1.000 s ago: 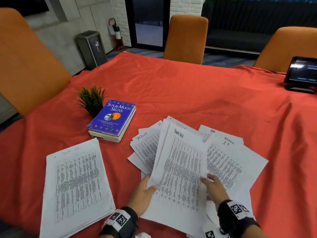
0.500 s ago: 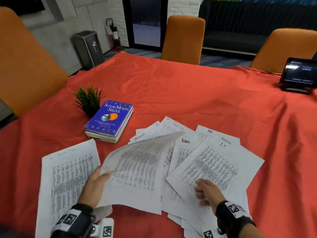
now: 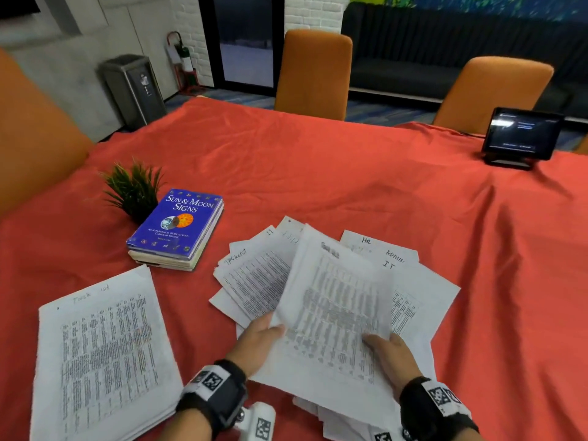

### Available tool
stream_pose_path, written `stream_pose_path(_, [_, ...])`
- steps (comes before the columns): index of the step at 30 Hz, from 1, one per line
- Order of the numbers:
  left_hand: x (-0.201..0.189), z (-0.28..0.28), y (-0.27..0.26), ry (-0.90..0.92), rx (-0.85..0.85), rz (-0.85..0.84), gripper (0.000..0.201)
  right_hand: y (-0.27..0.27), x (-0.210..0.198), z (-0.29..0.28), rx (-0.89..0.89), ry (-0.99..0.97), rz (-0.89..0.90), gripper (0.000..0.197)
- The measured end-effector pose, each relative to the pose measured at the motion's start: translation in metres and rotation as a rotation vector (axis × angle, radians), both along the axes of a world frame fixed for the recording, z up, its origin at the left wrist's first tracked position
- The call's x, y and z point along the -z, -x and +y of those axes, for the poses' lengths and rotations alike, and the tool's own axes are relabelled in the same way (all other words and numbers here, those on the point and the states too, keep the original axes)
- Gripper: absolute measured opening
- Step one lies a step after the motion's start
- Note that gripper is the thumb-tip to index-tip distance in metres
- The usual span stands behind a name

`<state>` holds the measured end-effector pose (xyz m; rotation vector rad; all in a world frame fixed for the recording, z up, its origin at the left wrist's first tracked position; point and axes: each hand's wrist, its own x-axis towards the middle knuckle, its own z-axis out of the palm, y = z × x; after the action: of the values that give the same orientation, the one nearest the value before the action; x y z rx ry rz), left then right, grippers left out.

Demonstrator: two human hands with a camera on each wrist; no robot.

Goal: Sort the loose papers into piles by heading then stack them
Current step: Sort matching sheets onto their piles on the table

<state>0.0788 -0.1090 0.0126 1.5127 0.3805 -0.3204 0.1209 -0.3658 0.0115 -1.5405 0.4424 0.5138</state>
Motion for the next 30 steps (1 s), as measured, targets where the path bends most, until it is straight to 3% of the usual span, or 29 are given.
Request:
stream_pose_path(4, [0.020, -0.026, -0.026, -0.275, 0.040, 0.039, 0.010, 0.000, 0.020, -0.035, 0.199, 0.135, 0.049, 0.012])
stream_pose_path(9, [0.040, -0.038, -0.044, -0.670, 0.181, 0.145, 0.045, 0.006, 0.059, -0.073, 0.327, 0.217, 0.108, 0.033])
stream_pose_path(16, [0.040, -0.048, -0.047, -0.804, 0.166, 0.105, 0.032, 0.008, 0.066, -0.076, 0.321, 0.230, 0.162, 0.028])
stream_pose_path(24, [0.052, -0.031, -0.012, -0.770, 0.278, 0.180, 0.032, 0.011, 0.083, -0.081, 0.228, 0.363, 0.130, 0.035])
stream_pose_path(27, [0.058, -0.026, 0.000, -0.742, 0.292, 0.225, 0.031, 0.016, 0.084, -0.076, 0.216, 0.357, 0.138, 0.028])
stream_pose_path(30, [0.057, -0.028, 0.002, -0.788, 0.296, 0.227, 0.013, 0.022, 0.071, -0.066, 0.231, 0.377, 0.134, 0.022])
